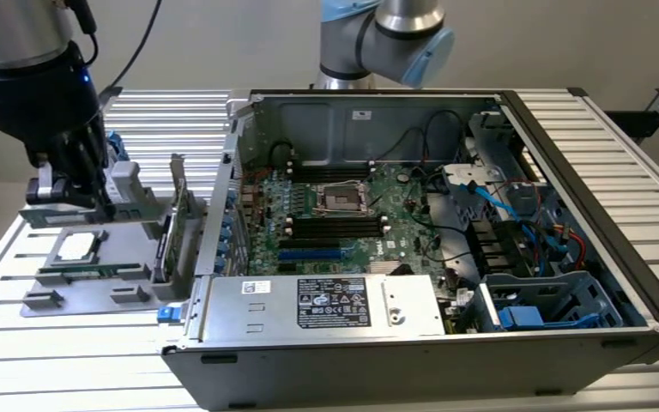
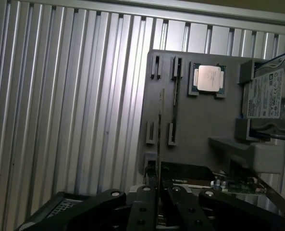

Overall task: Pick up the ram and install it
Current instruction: 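Pick up the ram and move it above insertion slot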

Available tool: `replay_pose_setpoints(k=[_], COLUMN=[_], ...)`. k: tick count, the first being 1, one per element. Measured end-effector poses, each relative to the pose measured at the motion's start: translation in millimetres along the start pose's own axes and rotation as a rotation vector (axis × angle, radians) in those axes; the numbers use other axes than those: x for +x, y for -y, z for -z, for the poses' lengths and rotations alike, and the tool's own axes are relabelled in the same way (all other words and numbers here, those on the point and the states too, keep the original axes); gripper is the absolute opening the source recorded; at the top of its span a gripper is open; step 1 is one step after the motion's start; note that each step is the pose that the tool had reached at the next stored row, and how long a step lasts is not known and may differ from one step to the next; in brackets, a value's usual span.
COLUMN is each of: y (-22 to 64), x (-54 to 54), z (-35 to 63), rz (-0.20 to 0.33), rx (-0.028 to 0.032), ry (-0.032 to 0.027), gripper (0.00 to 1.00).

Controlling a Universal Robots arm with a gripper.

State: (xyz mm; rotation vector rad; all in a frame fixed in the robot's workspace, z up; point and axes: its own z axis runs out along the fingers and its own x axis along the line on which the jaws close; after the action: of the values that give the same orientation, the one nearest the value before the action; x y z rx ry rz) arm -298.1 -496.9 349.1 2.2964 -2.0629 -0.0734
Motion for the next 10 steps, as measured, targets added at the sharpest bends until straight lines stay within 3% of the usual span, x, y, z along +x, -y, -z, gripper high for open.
replay_pose_setpoints(k=[10], y=[21.1], x=[0.2], z=[25.1], rz=[0.003], rx=[0.0001], ry=[-0.0001], gripper=[0.14])
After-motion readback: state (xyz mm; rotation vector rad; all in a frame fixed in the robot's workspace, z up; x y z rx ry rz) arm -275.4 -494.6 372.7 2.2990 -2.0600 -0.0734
